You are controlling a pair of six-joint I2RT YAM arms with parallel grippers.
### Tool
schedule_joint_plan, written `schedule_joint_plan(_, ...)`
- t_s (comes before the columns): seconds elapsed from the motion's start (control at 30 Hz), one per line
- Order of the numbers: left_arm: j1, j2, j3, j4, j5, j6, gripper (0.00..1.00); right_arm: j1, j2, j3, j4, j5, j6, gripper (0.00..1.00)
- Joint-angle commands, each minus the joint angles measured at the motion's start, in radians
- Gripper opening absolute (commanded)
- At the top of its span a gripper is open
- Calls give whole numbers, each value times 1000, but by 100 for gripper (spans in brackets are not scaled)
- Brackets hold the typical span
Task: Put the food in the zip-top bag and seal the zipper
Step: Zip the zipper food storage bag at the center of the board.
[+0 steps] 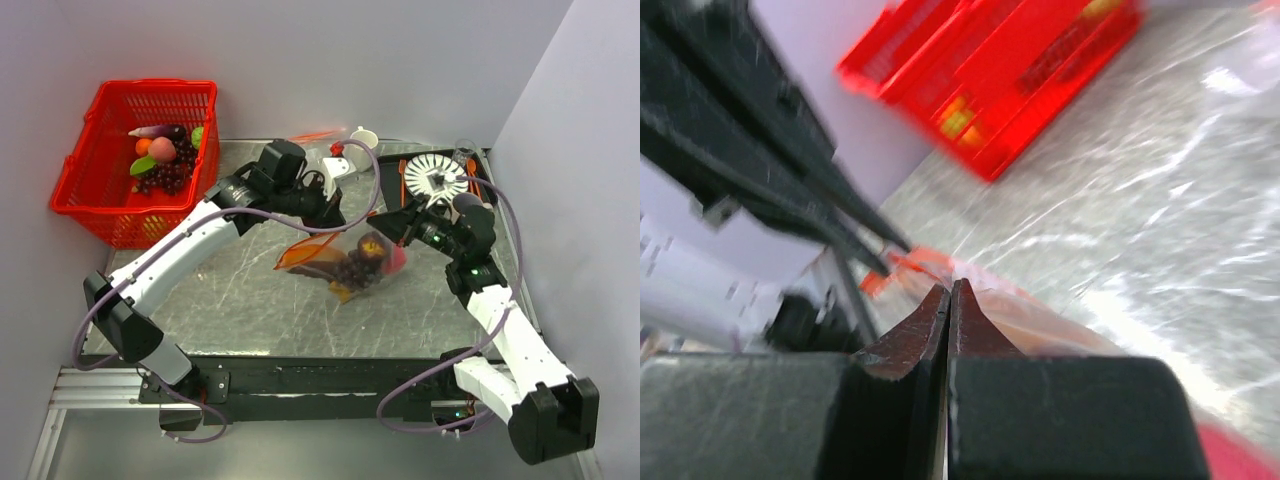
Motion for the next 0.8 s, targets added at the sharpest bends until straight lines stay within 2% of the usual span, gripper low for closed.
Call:
schedule_joint_plan(0.0, 2, -71, -42, -59, -25, -1, 1, -72, -76, -5, -37, 266, 9, 0)
schedule_joint_plan(0.17, 2, -95, -68, -56, -49, -13, 1, -113, -88, 15, -137, 410, 0, 0)
schedule_joint_plan(0.37, 2, -102, -59, -62, -71, -41, 1, -124, -75, 20, -153, 369, -14, 0)
schedule_joint_plan(0.4, 4, -100, -54, -65, -71, -44, 1, -124, -64, 26, -145, 337, -20, 7)
schedule_joint_plan(0.43, 2, -94, -53, -64, -71, -51, 1, -124, -58, 30, -140, 307, -32, 33)
schedule_joint_plan(0.5, 2, -91, -48, -62, -66, -56, 1, -118, -52, 49, -140, 230, -64, 47)
schedule_joint_plan(0.53, 2, -85, -45, -62, -68, -59, 1, -113, -55, 52, -139, 214, -73, 57)
schedule_joint_plan(0.67, 4, -71, 19, -90, -76, -105, 1, -46, -76, 113, -211, 240, -182, 67)
schedule_joint_plan(0.77, 1, -48, 186, -165, -69, -180, 1, -18, -81, 135, -258, 271, -215, 68)
